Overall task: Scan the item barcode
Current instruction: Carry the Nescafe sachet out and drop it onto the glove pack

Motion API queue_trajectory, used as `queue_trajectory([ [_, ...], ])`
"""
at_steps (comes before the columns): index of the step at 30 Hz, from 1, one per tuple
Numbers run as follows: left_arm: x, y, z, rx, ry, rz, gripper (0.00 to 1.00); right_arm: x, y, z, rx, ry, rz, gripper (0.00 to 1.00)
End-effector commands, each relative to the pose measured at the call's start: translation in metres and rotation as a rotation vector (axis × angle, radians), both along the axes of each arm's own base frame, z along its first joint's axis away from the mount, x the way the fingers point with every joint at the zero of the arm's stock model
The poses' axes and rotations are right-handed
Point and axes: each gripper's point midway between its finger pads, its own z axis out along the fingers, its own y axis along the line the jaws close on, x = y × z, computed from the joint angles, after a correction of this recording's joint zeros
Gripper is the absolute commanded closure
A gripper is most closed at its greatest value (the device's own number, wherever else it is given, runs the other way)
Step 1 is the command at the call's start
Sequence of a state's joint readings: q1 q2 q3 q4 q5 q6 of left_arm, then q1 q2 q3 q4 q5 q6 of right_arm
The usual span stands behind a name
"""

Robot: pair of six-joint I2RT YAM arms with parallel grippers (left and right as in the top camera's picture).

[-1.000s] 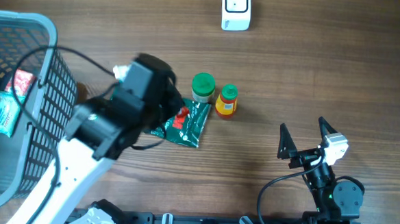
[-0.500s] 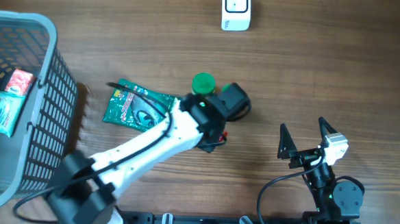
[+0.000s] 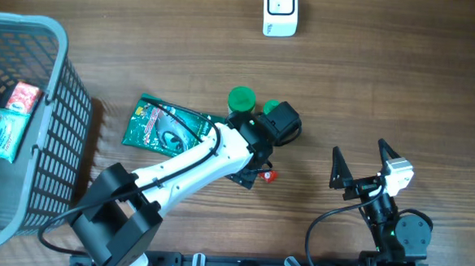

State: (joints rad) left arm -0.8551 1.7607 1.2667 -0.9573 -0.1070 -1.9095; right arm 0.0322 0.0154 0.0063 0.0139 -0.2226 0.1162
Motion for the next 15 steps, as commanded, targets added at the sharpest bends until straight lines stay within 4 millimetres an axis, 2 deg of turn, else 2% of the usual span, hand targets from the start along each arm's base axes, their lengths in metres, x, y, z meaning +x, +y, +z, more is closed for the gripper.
queue_trajectory([
  [1,-0.003,0.002,-0.003,0.010,0.011,0.005,0.05,0.000,-0.002,0.001,0.015,-0.003,-0.012,0.00],
  [2,-0.003,0.003,-0.002,0.008,0.010,0.005,0.01,0.000,-0.002,0.001,0.015,-0.003,-0.012,0.00],
  [4,-0.004,0.005,0.004,0.007,0.008,0.006,0.00,0.000,-0.002,0.001,0.015,-0.003,-0.012,0.00],
  [9,0.003,0.011,0.033,-0.024,-0.081,0.018,0.00,0.000,-0.002,0.001,0.015,-0.003,-0.012,0.00],
  [13,0.023,0.030,0.083,0.001,-0.293,-0.037,0.00,0.000,-0.002,0.001,0.015,-0.003,-0.012,0.00],
  [15,0.033,0.047,0.110,0.044,-0.402,-0.077,0.00,0.000,-0.002,0.001,0.015,-0.003,-0.012,0.00],
])
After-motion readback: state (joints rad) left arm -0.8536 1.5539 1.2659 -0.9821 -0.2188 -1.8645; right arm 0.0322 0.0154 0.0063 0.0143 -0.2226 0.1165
